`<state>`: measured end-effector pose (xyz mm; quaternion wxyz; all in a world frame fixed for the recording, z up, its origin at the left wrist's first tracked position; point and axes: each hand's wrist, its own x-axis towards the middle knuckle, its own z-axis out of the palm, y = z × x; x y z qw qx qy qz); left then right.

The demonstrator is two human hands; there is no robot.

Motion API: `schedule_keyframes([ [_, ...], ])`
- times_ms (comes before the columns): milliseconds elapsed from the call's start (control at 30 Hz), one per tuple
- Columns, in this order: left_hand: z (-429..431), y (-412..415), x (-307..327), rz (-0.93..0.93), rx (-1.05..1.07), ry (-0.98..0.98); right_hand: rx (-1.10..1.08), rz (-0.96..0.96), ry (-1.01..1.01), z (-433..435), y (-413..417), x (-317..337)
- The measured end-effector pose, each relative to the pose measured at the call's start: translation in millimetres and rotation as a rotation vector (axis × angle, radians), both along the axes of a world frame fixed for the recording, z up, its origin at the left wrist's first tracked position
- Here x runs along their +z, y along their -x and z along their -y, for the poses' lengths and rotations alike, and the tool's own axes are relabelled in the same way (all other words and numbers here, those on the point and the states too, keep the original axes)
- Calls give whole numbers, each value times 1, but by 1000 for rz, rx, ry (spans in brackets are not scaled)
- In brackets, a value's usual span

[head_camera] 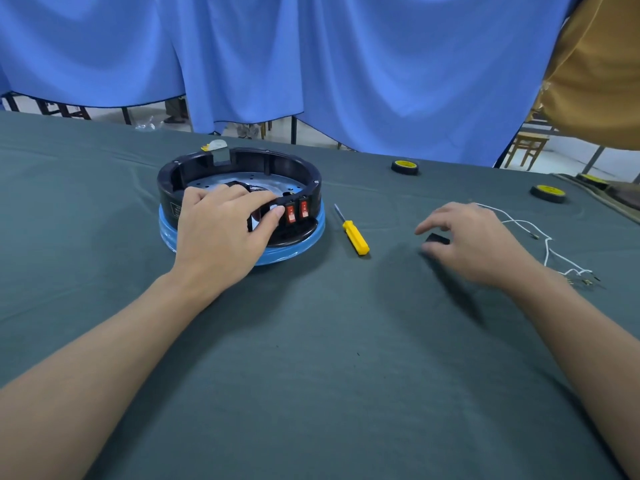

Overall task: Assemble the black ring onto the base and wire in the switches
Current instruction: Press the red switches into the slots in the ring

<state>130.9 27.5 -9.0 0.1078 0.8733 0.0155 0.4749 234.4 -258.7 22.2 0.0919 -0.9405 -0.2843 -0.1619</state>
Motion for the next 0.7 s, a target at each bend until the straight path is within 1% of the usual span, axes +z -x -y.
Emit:
schedule_keyframes([
  [100,0,0,0,1,-6,6,-33,-94,90,0,-3,-5],
  [167,1,0,1,-3,-11,12,-53,-122,95,1,-5,-5],
  [400,0,1,2,-17,-23,18,-40,-124,142,6,-10,-7],
  [467,1,2,3,-20,-25,21,-2,-91,121,6,-9,-8],
  [500,1,2,3,-22,-27,23,38,-64,71,5,-8,-7],
  [567,1,3,3,-27,-28,30,129,-51,-109,0,-2,-6],
  [633,1,3,3,-31,-31,37,233,-116,-334,-11,10,-3],
  [700,1,3,4,-35,-36,41,331,-191,-499,-24,23,-2],
])
